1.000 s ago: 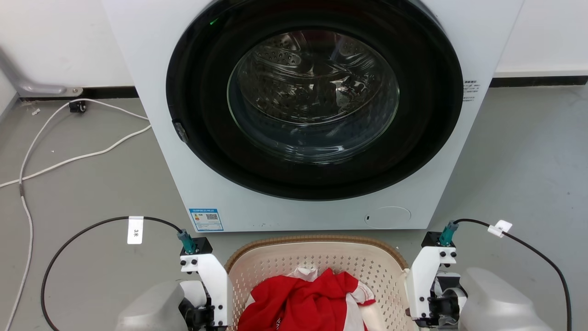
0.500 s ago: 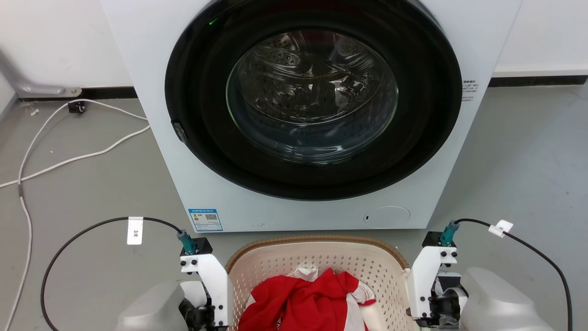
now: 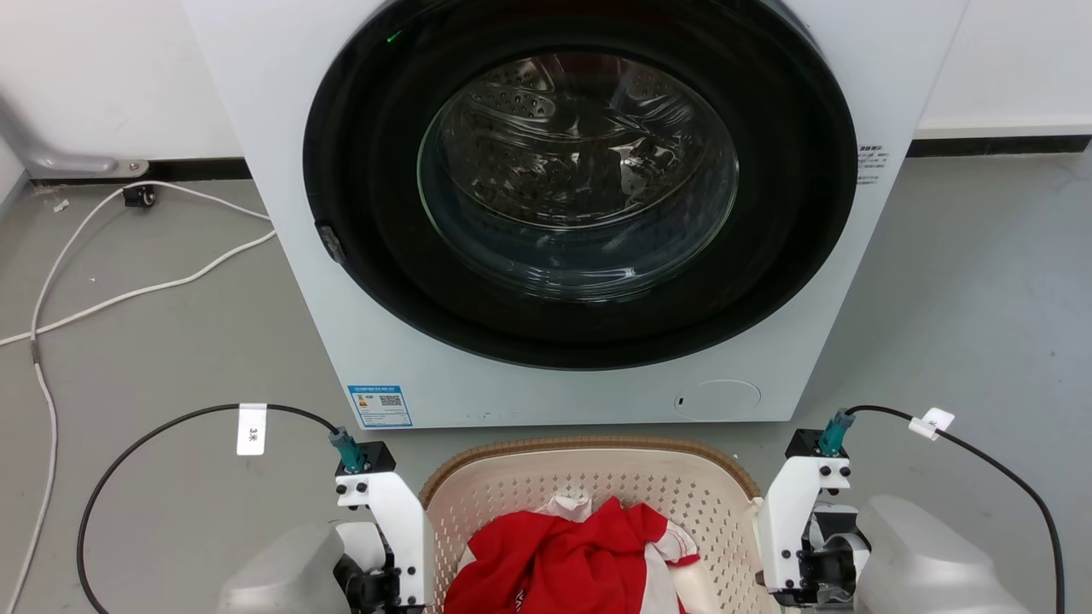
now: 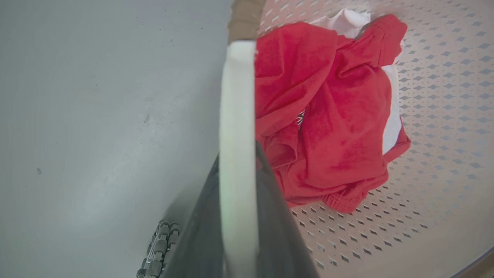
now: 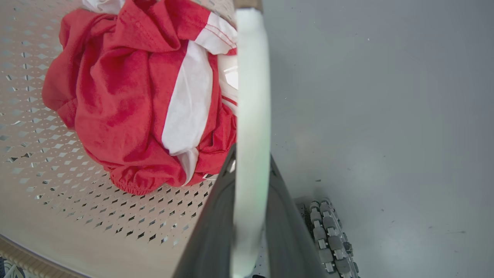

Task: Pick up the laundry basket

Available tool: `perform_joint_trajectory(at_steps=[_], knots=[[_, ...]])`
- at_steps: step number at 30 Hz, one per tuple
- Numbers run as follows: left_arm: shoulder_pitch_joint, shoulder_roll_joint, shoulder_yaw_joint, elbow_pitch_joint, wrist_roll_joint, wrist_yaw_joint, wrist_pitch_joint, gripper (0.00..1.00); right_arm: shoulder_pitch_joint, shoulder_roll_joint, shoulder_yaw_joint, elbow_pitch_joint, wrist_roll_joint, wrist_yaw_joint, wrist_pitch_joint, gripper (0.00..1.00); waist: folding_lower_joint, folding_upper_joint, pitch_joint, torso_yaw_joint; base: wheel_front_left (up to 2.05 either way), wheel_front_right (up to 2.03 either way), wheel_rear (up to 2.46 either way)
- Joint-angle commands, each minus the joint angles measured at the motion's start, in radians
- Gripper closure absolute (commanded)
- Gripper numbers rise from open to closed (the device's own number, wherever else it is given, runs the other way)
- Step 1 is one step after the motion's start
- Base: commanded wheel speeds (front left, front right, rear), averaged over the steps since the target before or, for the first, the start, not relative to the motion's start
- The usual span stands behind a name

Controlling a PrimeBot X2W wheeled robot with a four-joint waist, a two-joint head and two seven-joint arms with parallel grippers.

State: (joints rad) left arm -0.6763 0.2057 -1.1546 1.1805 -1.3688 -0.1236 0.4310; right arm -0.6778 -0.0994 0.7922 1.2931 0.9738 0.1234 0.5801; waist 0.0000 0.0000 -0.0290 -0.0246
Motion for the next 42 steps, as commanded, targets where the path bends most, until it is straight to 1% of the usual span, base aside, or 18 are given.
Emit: perform_joint_trajectory(at_steps=[1, 42], knots=[[-0.012, -0.016, -0.003, -0.008, -0.008, -0.013, -0.005, 1.0, -0.012, 0.011, -0.002, -0.007, 0.001, 0.014, -0.007, 1.0, 0.0, 0.0, 0.0, 0.0, 0.0, 0.0, 0.0], [-0.011, -0.015, -0.024, -0.006, -0.032, -0.013, -0.011, 1.0, -0.003, 0.012, -0.006, -0.007, 0.006, 0.014, -0.008, 1.0, 0.0, 0.0, 0.008, 0.001, 0.0, 0.0, 0.0]])
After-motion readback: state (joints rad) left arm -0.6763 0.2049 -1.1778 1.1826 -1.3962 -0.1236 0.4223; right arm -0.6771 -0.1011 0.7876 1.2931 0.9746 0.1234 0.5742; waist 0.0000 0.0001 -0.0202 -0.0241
